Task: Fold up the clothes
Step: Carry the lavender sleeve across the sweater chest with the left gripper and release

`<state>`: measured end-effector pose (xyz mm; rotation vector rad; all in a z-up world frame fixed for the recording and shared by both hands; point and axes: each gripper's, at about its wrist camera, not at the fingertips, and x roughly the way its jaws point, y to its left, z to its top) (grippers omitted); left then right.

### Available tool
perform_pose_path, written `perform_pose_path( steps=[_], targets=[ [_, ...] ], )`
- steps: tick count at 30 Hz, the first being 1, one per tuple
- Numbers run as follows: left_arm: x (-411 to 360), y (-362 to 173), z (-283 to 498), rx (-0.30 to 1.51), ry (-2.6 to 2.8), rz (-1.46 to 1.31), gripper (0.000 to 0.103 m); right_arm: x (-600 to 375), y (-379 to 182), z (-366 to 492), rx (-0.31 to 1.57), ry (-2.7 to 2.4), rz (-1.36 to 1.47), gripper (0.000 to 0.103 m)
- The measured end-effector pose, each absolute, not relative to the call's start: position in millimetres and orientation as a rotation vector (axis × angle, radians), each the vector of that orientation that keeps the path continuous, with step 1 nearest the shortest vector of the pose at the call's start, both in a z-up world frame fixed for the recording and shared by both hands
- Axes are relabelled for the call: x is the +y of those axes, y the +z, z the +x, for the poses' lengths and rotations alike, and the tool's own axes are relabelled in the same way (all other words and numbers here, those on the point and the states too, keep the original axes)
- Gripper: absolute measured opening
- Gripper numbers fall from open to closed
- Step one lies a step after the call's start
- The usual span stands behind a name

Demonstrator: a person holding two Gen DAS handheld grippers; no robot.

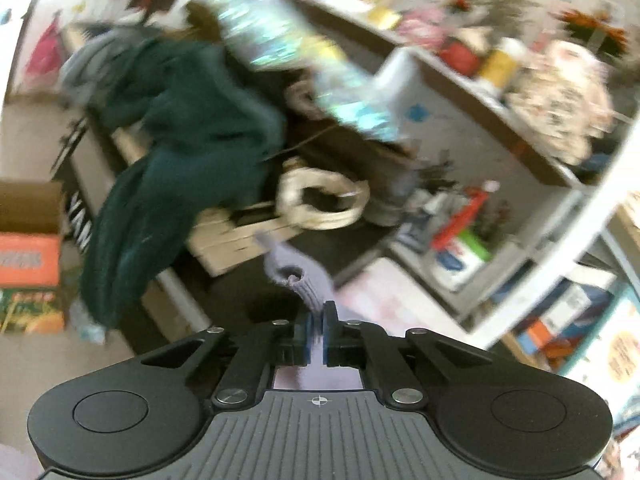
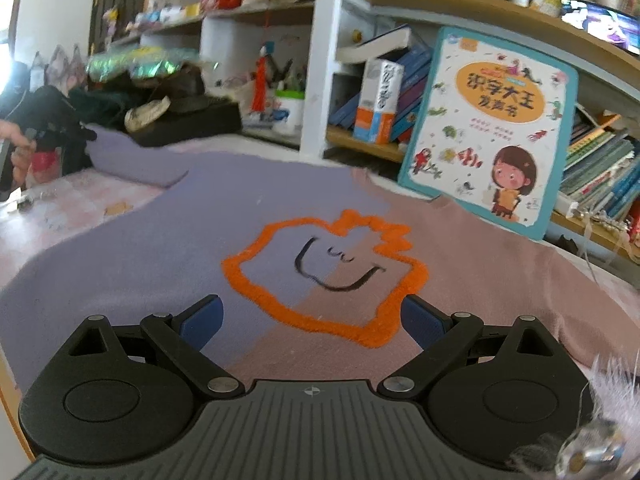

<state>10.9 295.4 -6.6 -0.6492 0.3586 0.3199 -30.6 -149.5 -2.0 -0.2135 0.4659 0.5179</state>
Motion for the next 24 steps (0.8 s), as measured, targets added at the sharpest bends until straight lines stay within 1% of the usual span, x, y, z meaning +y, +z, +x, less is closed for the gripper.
perform_pose_path(
  steps=[4,10,15,18,24],
  targets=[
    [254.5,20.7,16.9,0.322,0.205,-0.555,0.003,-163.7,1.7,-37.1,0.465,0.492,-0.216,0.096],
    [191.1,55.5,34.0,0.274,0.007,-0.510,0.003,-187.5,3.1,-48.5,0.464,0.447,-0.240,0.096],
    [135.0,78.9,60.1,0.278,-0.134,-0.469,0.003,-200.7,-5.0,-49.9,0.503,0.423,-0.200,0.096],
    [100.9,89.0,77.5,0.291,-0.188,-0.435,0.003,-207.8,-3.1,-50.5,0.490,0.410,-0.158,0.096],
    [40.3,92.9,103.8,0.334,-0.287,-0.418,0.003,-212.3,-6.5,-37.3,0.563,0.397,-0.113,0.096]
  ],
)
